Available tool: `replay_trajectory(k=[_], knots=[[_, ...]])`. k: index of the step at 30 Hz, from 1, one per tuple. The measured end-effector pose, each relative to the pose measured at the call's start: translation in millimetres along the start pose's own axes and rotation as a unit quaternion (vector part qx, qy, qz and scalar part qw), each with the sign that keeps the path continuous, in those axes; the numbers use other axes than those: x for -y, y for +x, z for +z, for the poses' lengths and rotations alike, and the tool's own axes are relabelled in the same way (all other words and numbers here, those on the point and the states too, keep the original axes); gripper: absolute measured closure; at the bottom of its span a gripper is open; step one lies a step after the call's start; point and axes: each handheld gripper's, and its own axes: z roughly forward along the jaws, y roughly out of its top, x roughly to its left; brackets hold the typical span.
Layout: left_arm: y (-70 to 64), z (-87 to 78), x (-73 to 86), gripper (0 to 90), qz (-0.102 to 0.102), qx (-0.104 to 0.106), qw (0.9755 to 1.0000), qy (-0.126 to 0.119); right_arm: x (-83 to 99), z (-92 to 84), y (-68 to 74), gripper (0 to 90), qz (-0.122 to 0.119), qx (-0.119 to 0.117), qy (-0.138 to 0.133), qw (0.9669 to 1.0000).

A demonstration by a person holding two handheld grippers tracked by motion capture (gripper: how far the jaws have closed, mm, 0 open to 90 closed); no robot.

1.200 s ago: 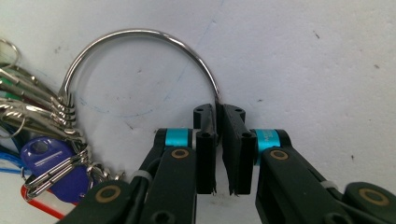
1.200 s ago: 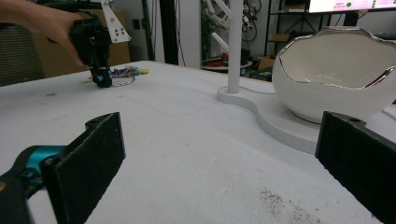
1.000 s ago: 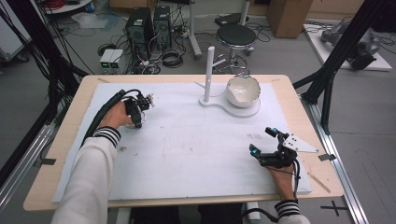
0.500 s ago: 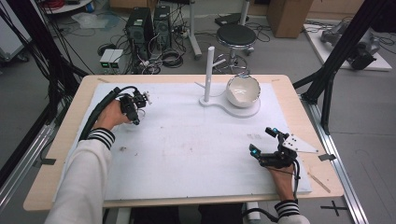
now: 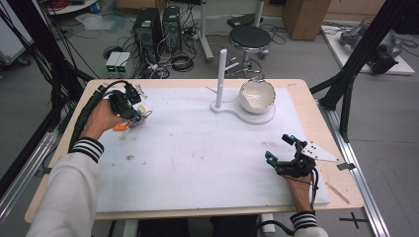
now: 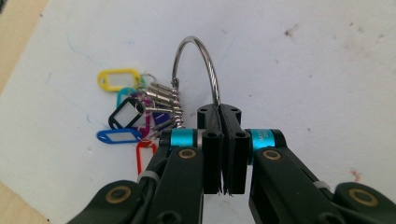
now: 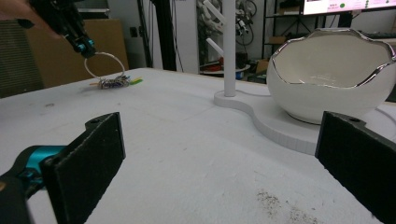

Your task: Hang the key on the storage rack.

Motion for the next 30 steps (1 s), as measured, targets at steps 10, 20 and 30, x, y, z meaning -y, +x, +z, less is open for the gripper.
replay_trajectory(k=[10,20,30], knots=[[-4.0,-37.3,10.6,87.6,-0.006,0.016,0.9929,-0.118,-2.7,0.2,-2.6,1.0,0.016,-0.002,0.013,0.9998],[-15.2,-56.2,22.1,87.5,0.013,0.075,0.9672,-0.243,-28.9,3.5,-0.3,1.0,0.017,-0.043,0.005,0.9989],[-37.8,-52.1,16.1,87.5,0.051,0.135,0.9373,-0.317,-69.9,30.1,12.7,1.0,-0.016,-0.108,0.035,0.9934]])
